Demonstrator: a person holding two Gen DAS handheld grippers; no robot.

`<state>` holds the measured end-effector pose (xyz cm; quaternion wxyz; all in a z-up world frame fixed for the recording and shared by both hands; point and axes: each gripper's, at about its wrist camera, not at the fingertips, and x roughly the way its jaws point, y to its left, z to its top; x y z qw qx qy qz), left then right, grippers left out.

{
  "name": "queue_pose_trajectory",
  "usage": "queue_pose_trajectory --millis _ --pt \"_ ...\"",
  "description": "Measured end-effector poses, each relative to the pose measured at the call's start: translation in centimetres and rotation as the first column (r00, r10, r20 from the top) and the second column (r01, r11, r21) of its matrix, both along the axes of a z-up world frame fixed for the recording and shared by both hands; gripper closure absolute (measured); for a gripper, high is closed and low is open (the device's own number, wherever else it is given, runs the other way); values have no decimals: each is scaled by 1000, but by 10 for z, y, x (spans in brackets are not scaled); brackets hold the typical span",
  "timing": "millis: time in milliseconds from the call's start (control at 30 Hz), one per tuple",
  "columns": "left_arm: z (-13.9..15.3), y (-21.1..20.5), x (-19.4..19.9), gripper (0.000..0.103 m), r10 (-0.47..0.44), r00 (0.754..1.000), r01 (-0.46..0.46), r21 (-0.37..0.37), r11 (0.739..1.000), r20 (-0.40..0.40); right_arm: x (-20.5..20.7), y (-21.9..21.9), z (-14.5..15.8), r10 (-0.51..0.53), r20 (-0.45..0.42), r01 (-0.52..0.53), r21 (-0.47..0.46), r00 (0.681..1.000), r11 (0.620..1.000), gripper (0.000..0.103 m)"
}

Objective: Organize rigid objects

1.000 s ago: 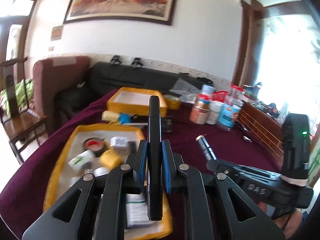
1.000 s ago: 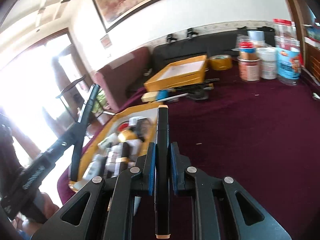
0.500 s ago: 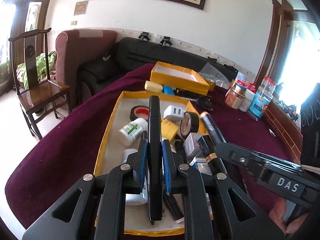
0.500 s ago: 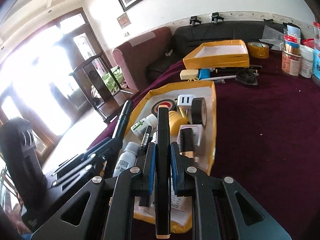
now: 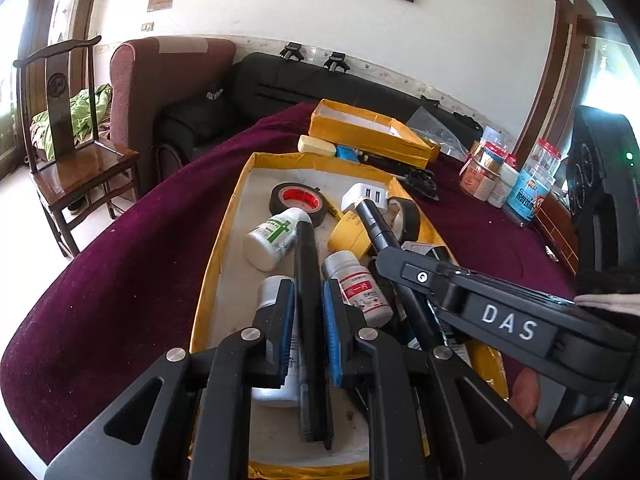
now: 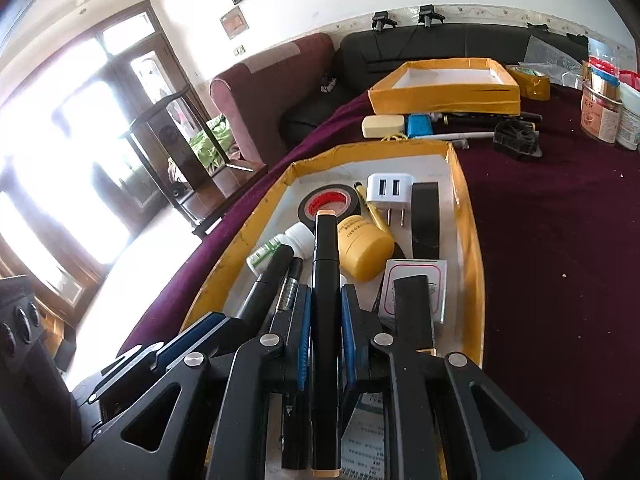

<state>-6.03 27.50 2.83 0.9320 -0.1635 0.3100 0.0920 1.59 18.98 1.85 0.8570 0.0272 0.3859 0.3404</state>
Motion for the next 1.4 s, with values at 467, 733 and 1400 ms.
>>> queue_pose_trajectory --millis 467,733,1400 --pt "-4 -3 6 90 -2 1000 2 16 1000 -19 -1 9 0 19 38 -18 -40 999 999 90" --pt "-3 -6 3 90 12 1000 -11 47 999 -16 -3 7 0 22 33 -21 -38 999 999 90" --pt "10 -21 -12 90 44 999 -48 143 989 27 -26 -12 11 27 63 -25 -20 998 999 89"
